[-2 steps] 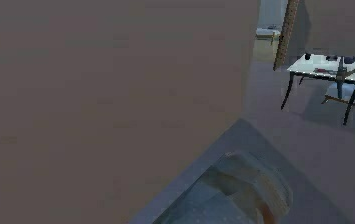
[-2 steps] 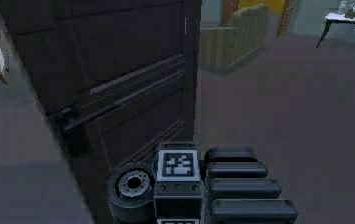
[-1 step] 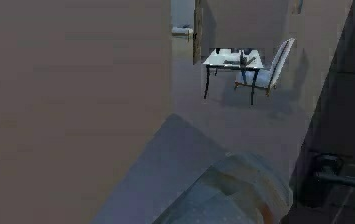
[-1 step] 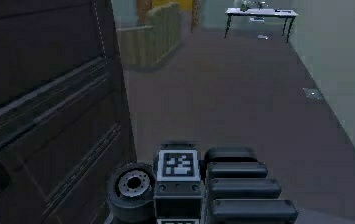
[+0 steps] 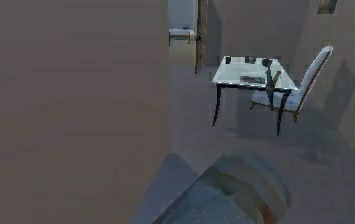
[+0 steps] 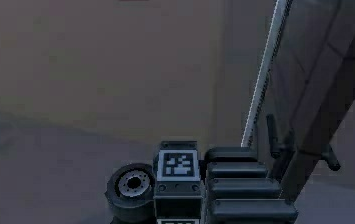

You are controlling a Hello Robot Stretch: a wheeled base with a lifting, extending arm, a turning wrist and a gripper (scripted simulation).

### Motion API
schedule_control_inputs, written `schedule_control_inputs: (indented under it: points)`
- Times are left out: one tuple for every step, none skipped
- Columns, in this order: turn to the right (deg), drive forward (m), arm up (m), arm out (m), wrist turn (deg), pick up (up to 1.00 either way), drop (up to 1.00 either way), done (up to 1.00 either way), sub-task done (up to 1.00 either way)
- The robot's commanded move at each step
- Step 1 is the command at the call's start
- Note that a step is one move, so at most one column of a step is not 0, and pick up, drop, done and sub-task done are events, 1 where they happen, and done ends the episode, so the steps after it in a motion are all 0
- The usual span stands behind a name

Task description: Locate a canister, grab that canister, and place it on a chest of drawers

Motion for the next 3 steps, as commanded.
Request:
schedule_control_inputs:
  points:
    - [0.0,1.0,0.0,0.0,0.0,0.0,0.0,0.0,0.0]
    - [3.0,0.0,0.0,0.0,0.0,0.0,0.0,0.0,0.0]
    - [12.0,0.0,0.0,0.0,0.0,0.0,0.0,0.0,0.0]
